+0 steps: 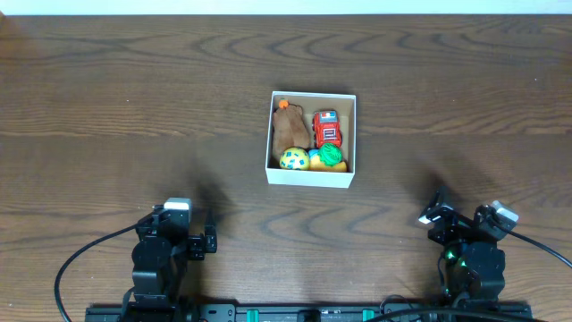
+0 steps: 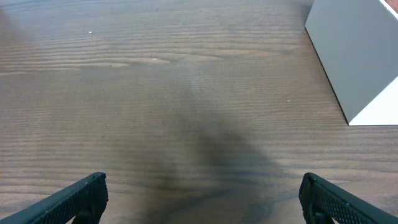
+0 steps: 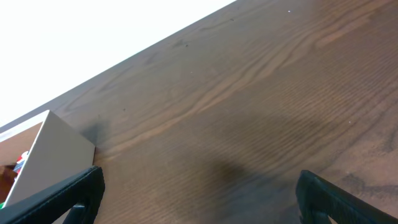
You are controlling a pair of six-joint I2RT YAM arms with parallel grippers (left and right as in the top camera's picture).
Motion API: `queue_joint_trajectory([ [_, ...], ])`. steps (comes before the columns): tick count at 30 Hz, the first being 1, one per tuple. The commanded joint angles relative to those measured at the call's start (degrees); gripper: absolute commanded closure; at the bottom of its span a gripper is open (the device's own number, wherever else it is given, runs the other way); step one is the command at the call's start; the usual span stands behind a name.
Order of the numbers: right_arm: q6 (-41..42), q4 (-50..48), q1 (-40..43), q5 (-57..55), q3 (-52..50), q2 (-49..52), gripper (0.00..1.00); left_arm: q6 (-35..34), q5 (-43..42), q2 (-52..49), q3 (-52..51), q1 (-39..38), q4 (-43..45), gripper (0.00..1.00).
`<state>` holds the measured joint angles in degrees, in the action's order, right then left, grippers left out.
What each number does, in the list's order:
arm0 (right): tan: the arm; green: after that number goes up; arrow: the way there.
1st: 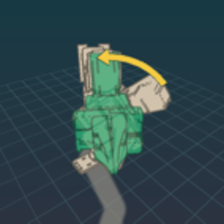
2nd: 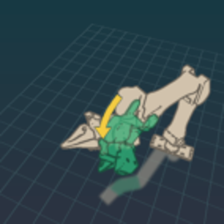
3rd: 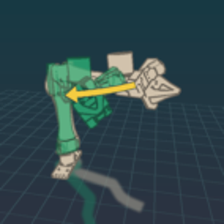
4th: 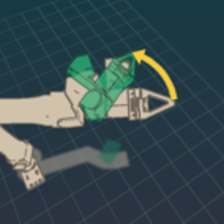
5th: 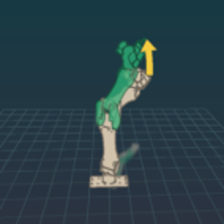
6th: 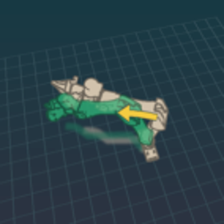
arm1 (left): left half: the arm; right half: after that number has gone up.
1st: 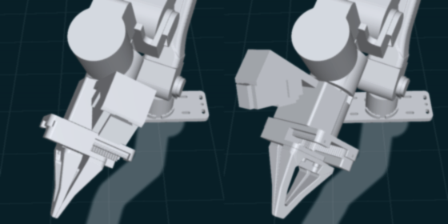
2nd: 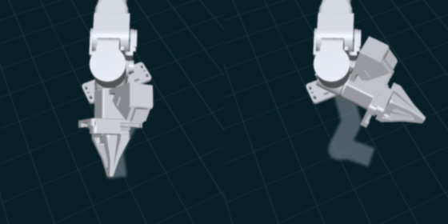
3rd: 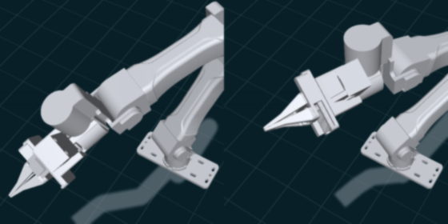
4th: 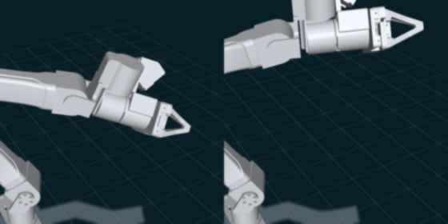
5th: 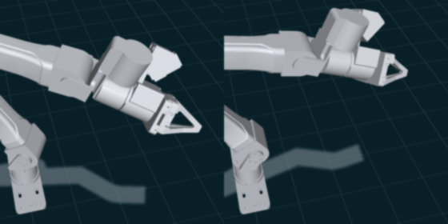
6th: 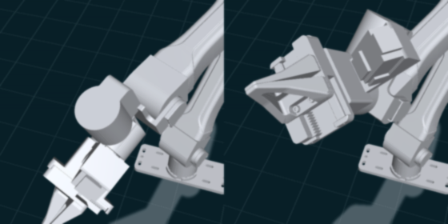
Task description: Pack container
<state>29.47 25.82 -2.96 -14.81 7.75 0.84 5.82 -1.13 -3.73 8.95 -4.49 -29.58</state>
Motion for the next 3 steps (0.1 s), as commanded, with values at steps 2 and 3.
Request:
queue_joint_trajectory([
  [2, -0.9, 0.0, 0.3, 0.1, -0.3, -0.5, 0.01, -0.7, 0.1, 0.1, -0.8, 0.3, -0.2, 0.02],
  [3, -0.9, -0.1, 0.3, 0.1, -0.3, -0.5, 0.01, -0.7, 0.1, 0.1, -0.8, 0.3, -0.2, 0.02],
])
